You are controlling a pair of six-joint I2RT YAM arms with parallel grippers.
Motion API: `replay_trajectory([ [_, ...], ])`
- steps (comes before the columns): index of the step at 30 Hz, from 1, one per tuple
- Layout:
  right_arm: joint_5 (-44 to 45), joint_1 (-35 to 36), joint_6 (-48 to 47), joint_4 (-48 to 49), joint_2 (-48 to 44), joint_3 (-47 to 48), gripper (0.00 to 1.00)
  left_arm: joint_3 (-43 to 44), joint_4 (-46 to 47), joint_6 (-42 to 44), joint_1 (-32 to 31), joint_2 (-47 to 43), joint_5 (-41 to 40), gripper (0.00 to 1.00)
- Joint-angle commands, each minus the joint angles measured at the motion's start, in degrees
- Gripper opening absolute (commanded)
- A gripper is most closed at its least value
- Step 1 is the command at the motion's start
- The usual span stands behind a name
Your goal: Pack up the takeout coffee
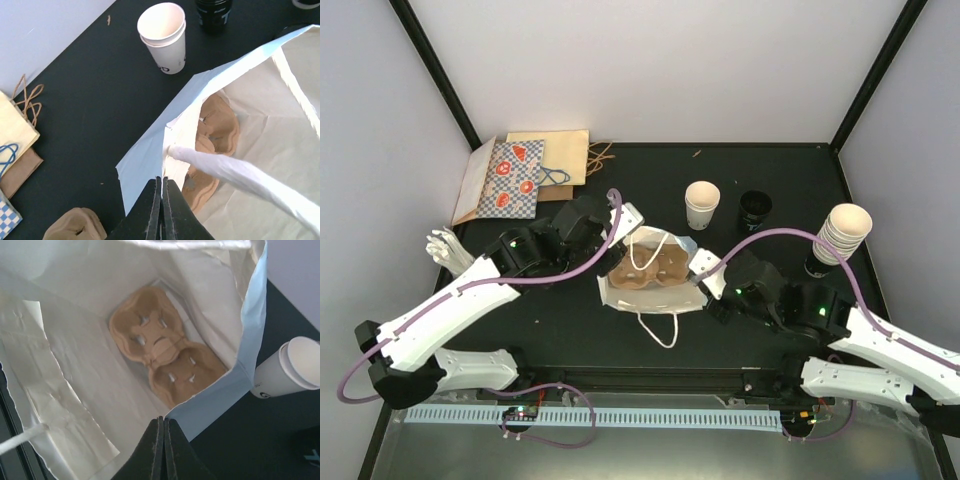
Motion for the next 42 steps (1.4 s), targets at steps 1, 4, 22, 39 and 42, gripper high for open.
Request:
replay_trajectory([
  [1,-1.3,-1.0,2.8,3.9,0.5,-2.5,0.01,1.0,1.2,0.2,0.4,0.9,-5.1,0.02],
  [4,-2.7,-1.0,3.5,5.0,0.2,-3.5,0.01,-1.5,2.1,0.0,0.3,0.7,-3.3,0.02],
  [22,1.7,-1.1,7.0,1.8,-6.8,-3.4,0.08,-10.9,6.8,-2.7,0.3,-3.3,4.6,0.02],
  [39,-11.2,2.8,-8.1,5.1,1.1,4.6,0.01,-10.8,6.9,-3.4,0.3,-3.5,6.6,0.02],
  [42,-8.6,5.5,-9.5,6.0,5.7,6.5,0.01,-10.2,6.3,-3.4,0.3,-3.5,6.5,0.02],
])
